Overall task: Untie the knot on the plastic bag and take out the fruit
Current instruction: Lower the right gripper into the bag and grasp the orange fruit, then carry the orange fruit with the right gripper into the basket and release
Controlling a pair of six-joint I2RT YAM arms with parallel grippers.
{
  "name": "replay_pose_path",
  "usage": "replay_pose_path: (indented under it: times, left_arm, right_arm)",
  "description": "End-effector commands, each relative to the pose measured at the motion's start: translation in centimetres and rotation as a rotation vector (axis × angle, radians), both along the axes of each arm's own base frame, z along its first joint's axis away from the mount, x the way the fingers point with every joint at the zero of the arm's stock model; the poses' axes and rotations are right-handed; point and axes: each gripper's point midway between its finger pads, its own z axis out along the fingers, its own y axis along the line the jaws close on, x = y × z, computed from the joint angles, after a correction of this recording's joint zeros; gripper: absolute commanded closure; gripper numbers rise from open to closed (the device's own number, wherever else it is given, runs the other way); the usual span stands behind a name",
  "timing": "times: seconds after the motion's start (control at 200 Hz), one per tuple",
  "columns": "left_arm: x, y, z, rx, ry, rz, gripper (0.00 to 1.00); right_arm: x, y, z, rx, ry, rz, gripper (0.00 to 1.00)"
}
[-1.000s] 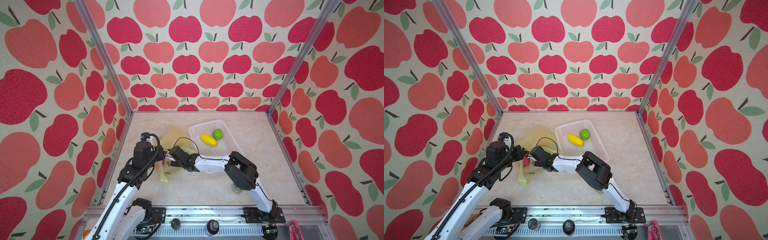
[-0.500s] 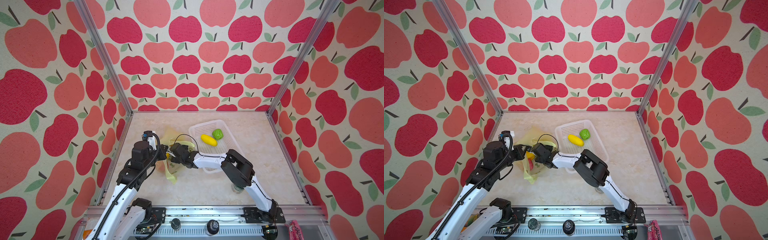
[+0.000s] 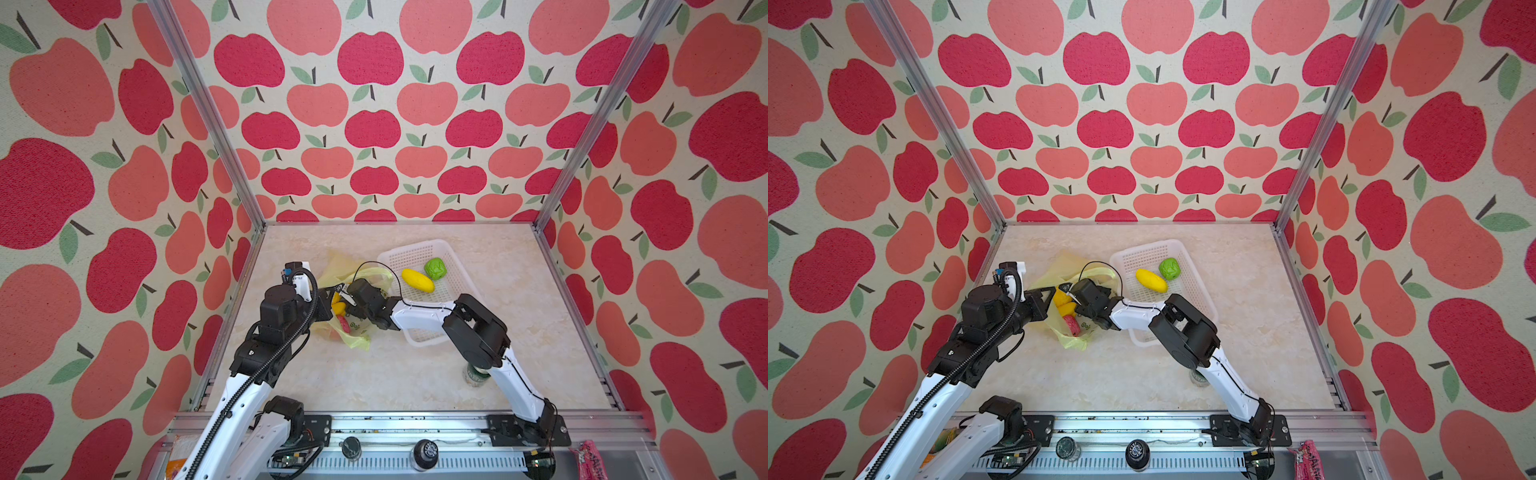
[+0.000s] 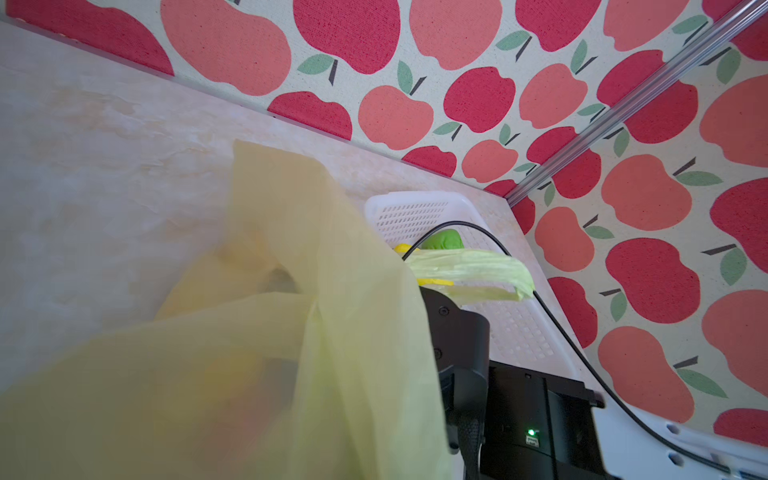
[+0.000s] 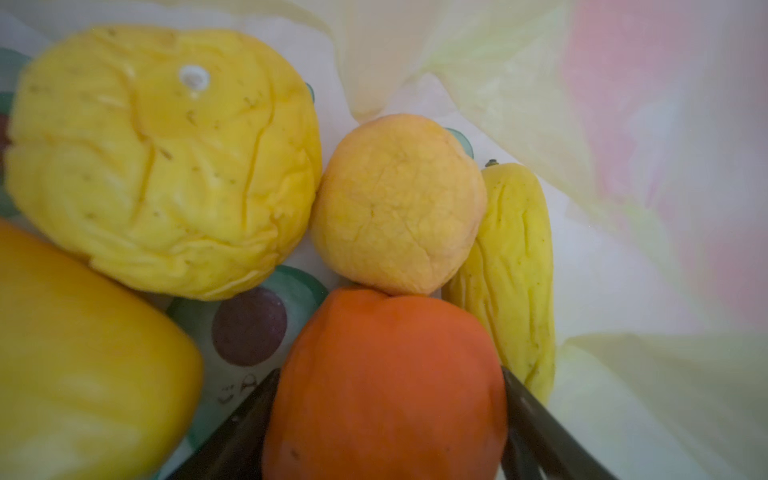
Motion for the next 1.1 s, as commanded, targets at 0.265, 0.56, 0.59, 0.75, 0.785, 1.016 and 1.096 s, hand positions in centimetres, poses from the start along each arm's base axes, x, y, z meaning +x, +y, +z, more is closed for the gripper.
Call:
replay_pose_path:
  times: [0.265,0.56,0.59,0.75,0.785,1.016,1.096]
  left_arm:
    - [0.2,2.6,-0.8,0.068,0.031,0.132,1.0]
    - [0.6,2.6,-1.5,0.071,0.063,0.139,1.0]
    - [0.6,2.6,-1.7,0.071,0.069,0.139,1.0]
    - [0.6,3.7,-2.4,0.067,0.137,0.208,1.0]
    - [0.4,3.7,-2.1,0.069,0.158,0.197,1.0]
    - [1.2,2.1,0.0,0.073,0.33,0.106,1.0]
    - [2.7,1.8,0.3,0.13,0.333,0.066,1.0]
  right_arm:
    - [-4.2,-0.5,3.6,0.141,0.083,0.097,0.54]
    - [-9.5,-1.7,9.9,0.351,0.108,0.237,0.65]
    - [-9.9,-2.0,10.4,0.369,0.106,0.248,0.65]
    - [-11.5,-3.5,13.6,0.424,0.088,0.294,0.68]
    - [-11.8,-4.0,14.3,0.436,0.087,0.298,0.69]
    - [-13.5,-8.3,18.2,0.574,0.047,0.315,0.71]
    - [-13.7,-10.0,19.2,0.617,0.052,0.312,0.72]
